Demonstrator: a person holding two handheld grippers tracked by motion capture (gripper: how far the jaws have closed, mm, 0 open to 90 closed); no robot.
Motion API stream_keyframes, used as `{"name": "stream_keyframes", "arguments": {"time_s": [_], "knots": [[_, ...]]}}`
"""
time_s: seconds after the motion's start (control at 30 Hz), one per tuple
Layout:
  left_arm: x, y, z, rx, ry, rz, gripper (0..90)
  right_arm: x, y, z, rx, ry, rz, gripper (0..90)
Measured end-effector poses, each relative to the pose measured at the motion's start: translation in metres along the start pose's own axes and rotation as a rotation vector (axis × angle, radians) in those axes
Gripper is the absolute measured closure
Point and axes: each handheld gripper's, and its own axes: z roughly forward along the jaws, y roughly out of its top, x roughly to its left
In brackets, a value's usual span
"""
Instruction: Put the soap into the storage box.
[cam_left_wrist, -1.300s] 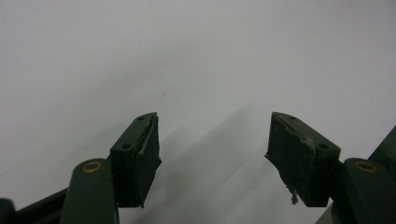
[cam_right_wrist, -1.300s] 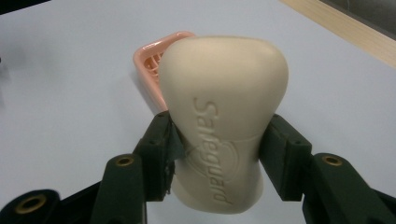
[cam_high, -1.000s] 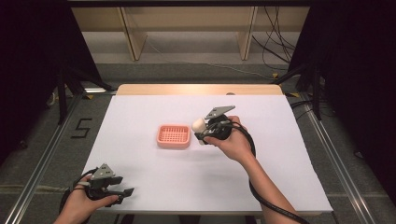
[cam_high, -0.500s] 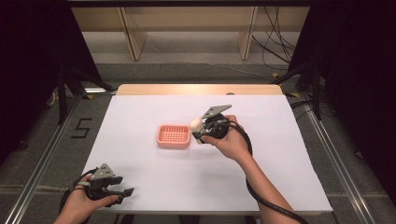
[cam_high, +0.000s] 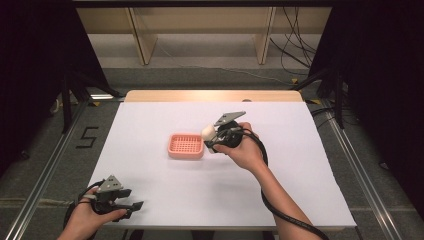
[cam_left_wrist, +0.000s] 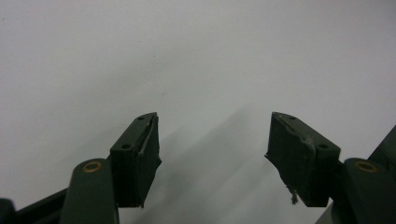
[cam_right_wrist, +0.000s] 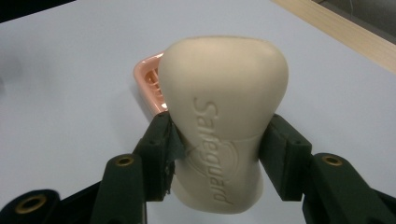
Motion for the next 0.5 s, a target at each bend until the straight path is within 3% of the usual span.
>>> {"name": "stream_keyframes", "arguments": {"time_s": [0.17,0.2,0.27,0.47,0.5], "knots": [[0.0003,0.0002,-0.0004,0.001,0.004,0.013,33.8,-0.0020,0.0016,0.0024,-0.006,0.002,-0.032,50.2],[0.0003,0.0001,-0.0003,0.001,0.004,0.012,33.8,-0.0007,0.0019,0.0021,0.000,-0.003,-0.003,50.2],[0.0003,0.0001,-0.0003,0.000,0.004,0.011,33.8,-0.0004,0.0020,0.0026,0.000,0.000,0.001,50.1],[0.0002,0.0001,-0.0003,0.001,0.003,0.012,33.8,-0.0006,0.0034,0.0051,0.001,0.003,0.003,50.2],[0.0003,0.0001,-0.0002,0.001,0.003,0.012,33.8,-0.0018,0.0041,0.0064,-0.001,0.004,-0.018,50.2]]}}
